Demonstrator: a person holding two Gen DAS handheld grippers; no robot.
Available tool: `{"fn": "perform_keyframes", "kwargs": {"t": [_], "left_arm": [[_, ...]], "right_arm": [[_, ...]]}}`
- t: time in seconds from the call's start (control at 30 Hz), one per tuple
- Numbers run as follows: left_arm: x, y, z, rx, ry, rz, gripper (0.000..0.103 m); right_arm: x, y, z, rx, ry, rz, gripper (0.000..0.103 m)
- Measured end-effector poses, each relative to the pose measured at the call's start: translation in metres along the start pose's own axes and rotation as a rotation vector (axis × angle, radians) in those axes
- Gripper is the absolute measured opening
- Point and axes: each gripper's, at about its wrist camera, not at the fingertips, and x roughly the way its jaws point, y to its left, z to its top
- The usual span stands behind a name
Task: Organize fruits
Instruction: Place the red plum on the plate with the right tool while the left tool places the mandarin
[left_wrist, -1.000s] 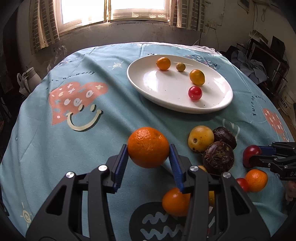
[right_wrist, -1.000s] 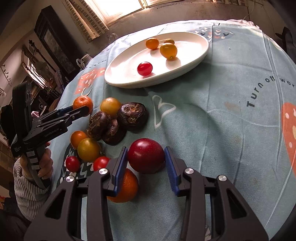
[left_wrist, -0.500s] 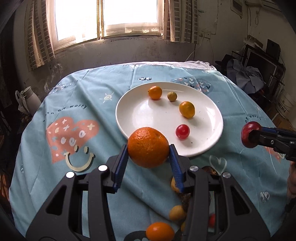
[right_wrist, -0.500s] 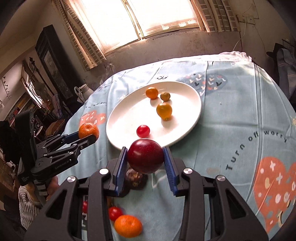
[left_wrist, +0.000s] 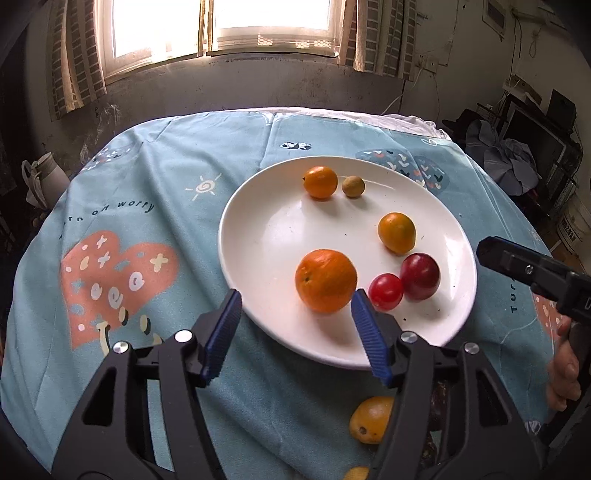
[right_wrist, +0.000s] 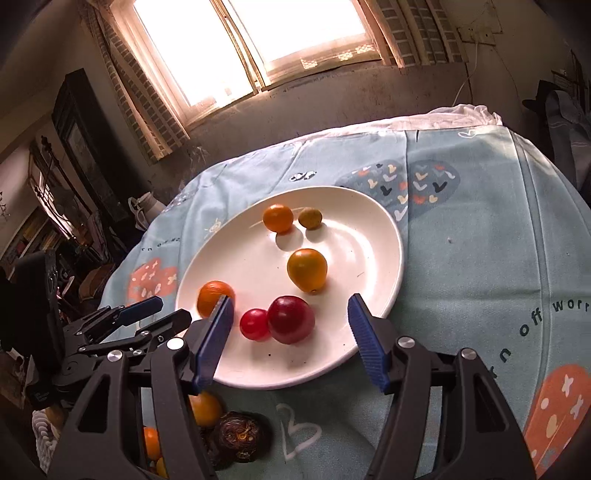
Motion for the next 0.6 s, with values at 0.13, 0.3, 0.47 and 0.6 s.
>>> {"fn": "perform_keyframes", "kwargs": {"t": [0.13,0.3,0.47,0.6], "left_arm": [[-0.034,0.010,-0.020,-0.028,-0.032,-0.016,0.065],[-0.067,0.014,-0.079,-0.003,-0.020,0.005,0.066],[-0.091,0.001,-0.099,0.033,-0.067,-0.015,0.066],[-0.087,-0.034,-0.094,0.129,-0.079,-0.017,0.070]], "right_arm": [[-0.042,0.017,-0.010,-0.024,-0.040,0.050,0.065],[-0.073,0.019,-0.052,-0.054,-0.074,0.043,0.071],[-0.069,0.008,-0.071,-0.008,-0.024,0.042,0.071],[-0.069,0.000,-0.068,0.009,-0.028,0.027,0.071]]}}
